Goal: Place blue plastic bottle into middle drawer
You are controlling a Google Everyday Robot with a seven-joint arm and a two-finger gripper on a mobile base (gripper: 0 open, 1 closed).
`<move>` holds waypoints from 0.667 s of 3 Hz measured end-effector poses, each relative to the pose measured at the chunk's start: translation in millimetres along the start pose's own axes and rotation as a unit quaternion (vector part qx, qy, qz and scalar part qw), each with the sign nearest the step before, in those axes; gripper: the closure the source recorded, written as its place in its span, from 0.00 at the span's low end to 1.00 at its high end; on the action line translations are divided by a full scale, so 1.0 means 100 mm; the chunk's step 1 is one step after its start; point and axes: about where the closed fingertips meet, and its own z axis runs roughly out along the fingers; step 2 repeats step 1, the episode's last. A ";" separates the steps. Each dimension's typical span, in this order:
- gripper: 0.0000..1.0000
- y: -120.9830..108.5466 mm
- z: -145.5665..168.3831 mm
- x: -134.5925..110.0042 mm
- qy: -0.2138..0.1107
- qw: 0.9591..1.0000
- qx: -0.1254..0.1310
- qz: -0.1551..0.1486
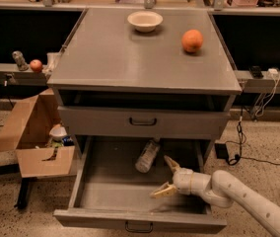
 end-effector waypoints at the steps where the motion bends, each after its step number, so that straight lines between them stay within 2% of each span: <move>1: 0.00 0.00 0.00 0.00 0.000 1.000 0.000 0.000; 2: 0.00 0.00 0.00 0.00 0.000 1.000 0.000 0.000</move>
Offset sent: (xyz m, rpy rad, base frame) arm 0.0000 0.0000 0.0000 0.0000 0.0000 0.0000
